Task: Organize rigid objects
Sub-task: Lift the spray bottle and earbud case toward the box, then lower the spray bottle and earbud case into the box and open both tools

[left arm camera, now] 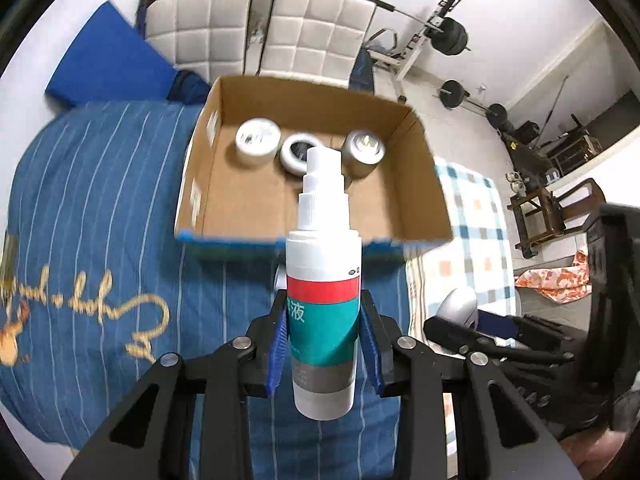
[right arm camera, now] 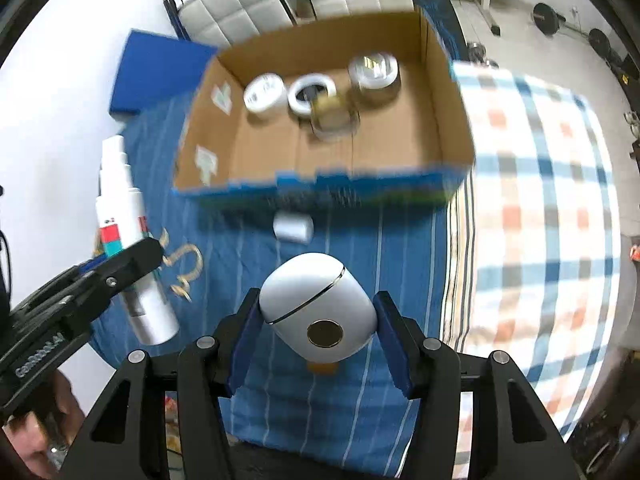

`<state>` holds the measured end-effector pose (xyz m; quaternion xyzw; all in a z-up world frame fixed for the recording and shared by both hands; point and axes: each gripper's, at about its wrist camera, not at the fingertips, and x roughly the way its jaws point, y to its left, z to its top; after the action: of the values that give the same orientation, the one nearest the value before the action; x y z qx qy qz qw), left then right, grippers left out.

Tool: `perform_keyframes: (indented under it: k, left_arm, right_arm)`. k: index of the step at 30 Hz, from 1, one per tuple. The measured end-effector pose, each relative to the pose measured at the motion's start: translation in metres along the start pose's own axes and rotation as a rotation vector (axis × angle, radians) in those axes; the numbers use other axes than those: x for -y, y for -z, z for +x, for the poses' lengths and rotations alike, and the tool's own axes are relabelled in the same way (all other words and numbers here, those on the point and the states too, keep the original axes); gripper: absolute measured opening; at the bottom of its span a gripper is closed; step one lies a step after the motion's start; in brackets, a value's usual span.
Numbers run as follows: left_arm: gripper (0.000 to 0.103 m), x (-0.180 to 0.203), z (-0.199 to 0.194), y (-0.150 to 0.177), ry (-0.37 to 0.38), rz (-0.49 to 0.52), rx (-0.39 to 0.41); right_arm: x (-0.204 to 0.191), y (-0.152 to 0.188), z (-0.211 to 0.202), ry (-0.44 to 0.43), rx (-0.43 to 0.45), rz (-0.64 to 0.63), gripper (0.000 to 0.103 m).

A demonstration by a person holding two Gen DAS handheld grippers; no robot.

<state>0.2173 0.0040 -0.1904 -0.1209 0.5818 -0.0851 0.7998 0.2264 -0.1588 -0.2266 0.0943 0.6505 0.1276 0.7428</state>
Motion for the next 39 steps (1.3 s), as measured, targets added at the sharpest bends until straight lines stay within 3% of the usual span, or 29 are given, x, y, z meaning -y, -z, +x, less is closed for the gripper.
perform_keyframes:
  k: [7,17,27,39]
  left_arm:
    - [0.03,-0.009,0.023,-0.062,-0.018,0.018,-0.016]
    - [0.03,-0.052,0.121,-0.123,-0.066,-0.004,-0.21]
    - [0.03,-0.071,0.212,-0.134,-0.115,-0.017,-0.378]
    - [0.03,-0.084,0.244,-0.122,-0.14,-0.025,-0.448]
  right_arm:
    - [0.011,-0.064,-0.003,0.022,0.038,0.016,0.058]
    - [0.037,-0.151,0.085,0.102,-0.047,0.095,0.058]
    - [0.068,-0.186,0.175,0.195,-0.164,0.204,0.058]
    - [0.087,-0.195,0.216,0.262,-0.213,0.294,0.058]
